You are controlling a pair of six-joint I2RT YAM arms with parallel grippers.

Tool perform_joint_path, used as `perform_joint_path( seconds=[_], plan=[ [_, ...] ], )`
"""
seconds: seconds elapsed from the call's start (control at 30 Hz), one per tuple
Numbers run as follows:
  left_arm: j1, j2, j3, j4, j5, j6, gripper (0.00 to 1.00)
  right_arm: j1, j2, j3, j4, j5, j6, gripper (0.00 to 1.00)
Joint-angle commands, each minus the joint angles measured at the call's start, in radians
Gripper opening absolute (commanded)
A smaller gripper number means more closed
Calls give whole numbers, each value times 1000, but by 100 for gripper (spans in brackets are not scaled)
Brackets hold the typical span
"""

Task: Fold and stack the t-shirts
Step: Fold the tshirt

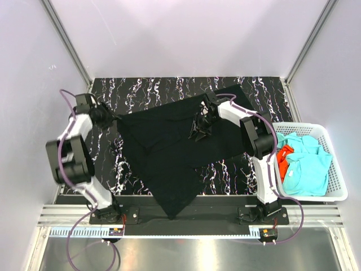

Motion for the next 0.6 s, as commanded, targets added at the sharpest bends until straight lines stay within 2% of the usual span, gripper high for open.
perform_joint_path(
  seconds=[0.0,0.07,0.13,0.2,0.3,0.57],
  plan=[
    [-87,-190,-147,6,61,14,55,8,-46,-4,132,-31,46,51],
    [-140,-273,-229,35,108,10,59,22,-49,-38,197,-68,110,52],
    [-215,-316,-339,83,161,-19,60,31,-54,-63,288,-85,147,53],
    [-279,-370,-431,119,159,-38,61,35,-55,-109,386,-123,216,54],
    [-319,-399,-495,157,142,-53,63,37,-59,-171,493,-163,305,54],
    [-338,-344,-499,194,139,-55,62,35,-121,-231,450,-114,242,53]
  ],
)
